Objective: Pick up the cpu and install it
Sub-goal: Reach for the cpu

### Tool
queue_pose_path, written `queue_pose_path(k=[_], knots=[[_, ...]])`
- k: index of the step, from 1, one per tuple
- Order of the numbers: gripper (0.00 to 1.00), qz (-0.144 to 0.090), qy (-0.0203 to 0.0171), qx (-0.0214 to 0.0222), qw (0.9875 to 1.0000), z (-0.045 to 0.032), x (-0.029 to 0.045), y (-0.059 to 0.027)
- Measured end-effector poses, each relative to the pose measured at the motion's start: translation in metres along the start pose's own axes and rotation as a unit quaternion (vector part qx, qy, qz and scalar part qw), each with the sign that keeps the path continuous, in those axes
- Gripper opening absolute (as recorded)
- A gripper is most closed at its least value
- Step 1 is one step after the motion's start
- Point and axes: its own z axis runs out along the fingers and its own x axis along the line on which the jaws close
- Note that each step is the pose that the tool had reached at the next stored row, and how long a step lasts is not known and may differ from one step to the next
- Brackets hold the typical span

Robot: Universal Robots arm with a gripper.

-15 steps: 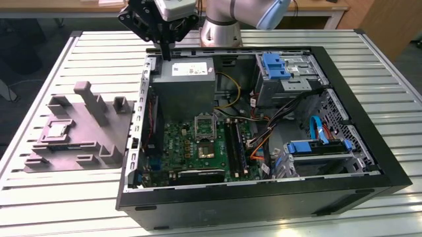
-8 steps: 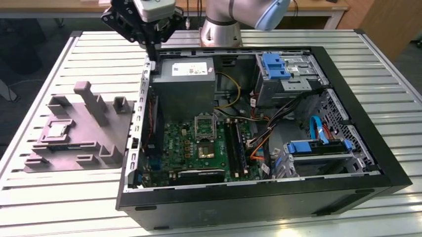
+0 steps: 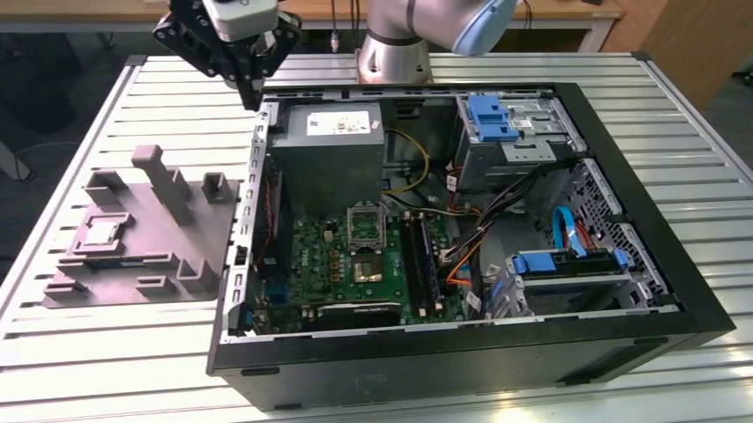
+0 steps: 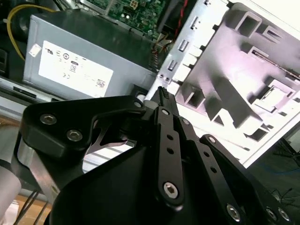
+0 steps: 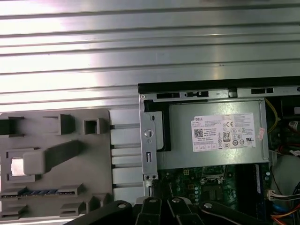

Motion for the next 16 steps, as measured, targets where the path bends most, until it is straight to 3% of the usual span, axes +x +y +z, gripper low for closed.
queue_pose_path(k=[12,16], knots=[[0.11,0.0,-0.0001,-0.0001,1.0,0.0008,0.0328,-0.0026],[0.11,0.0,0.0,-0.0001,1.0,0.0009,0.0505,-0.0033]])
